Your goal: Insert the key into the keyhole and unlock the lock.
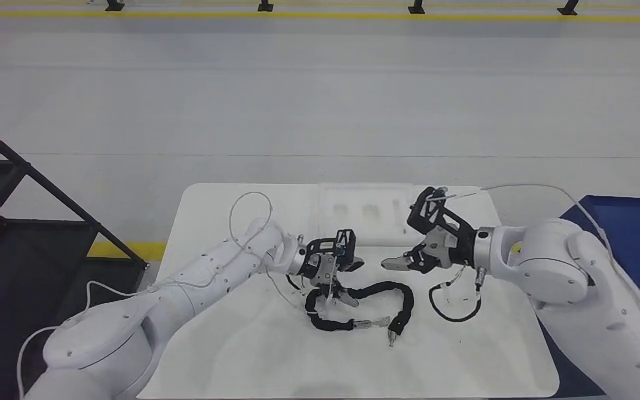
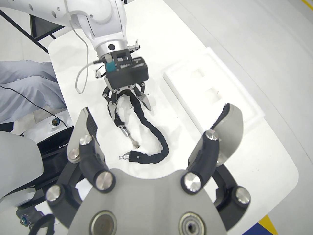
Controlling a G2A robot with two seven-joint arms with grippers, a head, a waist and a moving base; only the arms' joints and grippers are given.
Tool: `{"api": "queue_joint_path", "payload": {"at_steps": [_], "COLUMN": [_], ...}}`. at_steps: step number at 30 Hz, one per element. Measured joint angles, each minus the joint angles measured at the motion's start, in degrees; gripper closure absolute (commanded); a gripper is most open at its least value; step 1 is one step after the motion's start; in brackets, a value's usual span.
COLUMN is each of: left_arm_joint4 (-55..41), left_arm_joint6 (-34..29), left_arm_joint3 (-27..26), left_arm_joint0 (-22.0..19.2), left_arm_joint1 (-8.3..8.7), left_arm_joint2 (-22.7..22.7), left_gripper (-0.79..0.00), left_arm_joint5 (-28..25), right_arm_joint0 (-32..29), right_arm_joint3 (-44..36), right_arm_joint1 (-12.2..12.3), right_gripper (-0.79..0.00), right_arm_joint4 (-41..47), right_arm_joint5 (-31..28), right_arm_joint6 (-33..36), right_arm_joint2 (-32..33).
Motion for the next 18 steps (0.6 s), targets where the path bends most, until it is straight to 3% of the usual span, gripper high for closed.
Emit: {"api": "queue_joint_path", "payload": {"at_steps": [4,8,14,18], "left_arm_joint4": [-0.1,1.3,1.5,-0.3], "left_arm_joint6": [6.5,12.4,16.9,17.4], "left_arm_joint3": [-0.3,-1.3,-1.9,-1.4], "left_arm_joint0": [-3.2,-7.3,-13.0,-16.2], "left_arm_joint1": [2.29,5.82,10.42,12.29], "left_arm_joint2": [-0.3,-0.6,-1.0,-0.4], "left_gripper": [-0.785,-0.785,-0.785,-0.785], "left_arm_joint5": [0.0,0.0,0.0,0.0], "right_arm_joint0": [2.7,7.6,15.7,20.6], "right_arm_joint3": [4.4,11.5,20.3,23.7], "right_arm_joint1": [-0.8,-2.3,-4.6,-5.4], "right_gripper": [-0.785,-0.785,-0.785,-0.785], "right_arm_joint4": [-2.7,-3.2,-3.3,-2.8], "right_arm_joint5": [-6.3,-13.0,-20.1,-22.6], "right_arm_joint6": [-4.6,-9.9,-13.7,-13.7], "right_arm_joint2": [-2.6,-6.7,-12.3,-13.3]}}
